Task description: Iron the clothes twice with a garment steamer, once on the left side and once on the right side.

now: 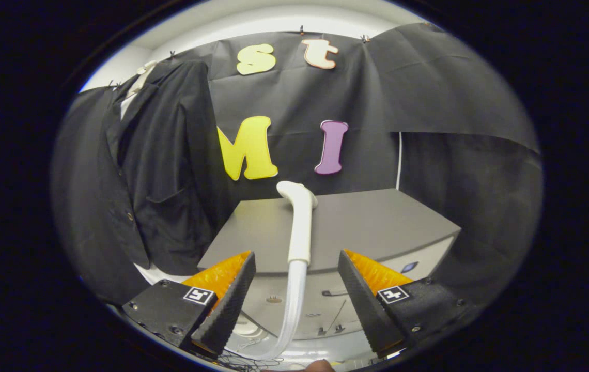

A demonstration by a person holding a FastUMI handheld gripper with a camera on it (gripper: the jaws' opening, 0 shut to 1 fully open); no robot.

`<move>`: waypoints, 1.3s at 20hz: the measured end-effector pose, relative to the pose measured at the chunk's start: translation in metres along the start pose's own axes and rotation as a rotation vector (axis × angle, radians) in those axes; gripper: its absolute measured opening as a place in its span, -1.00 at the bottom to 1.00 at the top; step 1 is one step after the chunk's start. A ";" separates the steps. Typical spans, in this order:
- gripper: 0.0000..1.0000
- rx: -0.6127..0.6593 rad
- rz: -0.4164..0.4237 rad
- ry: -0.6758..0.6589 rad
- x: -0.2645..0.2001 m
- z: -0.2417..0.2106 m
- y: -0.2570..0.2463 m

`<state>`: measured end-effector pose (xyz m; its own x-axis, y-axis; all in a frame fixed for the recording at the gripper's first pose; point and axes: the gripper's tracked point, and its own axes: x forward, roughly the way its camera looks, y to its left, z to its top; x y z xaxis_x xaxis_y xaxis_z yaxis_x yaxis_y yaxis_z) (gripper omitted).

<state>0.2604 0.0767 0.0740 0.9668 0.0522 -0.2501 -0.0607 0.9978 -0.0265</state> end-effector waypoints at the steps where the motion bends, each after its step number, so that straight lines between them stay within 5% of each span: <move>1: 0.99 -0.001 0.006 0.026 0.018 0.004 0.001; 11: 0.86 -0.075 -0.021 0.265 0.125 -0.003 -0.010; 15: 0.59 -0.089 -0.034 0.316 0.136 -0.008 -0.012; 21: -0.14 -0.099 -0.041 0.294 0.137 -0.009 -0.002; 26: -0.27 -0.078 -0.051 0.265 0.121 -0.014 0.011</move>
<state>0.3729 0.0932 0.0298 0.8713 -0.0204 -0.4904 -0.0427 0.9922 -0.1172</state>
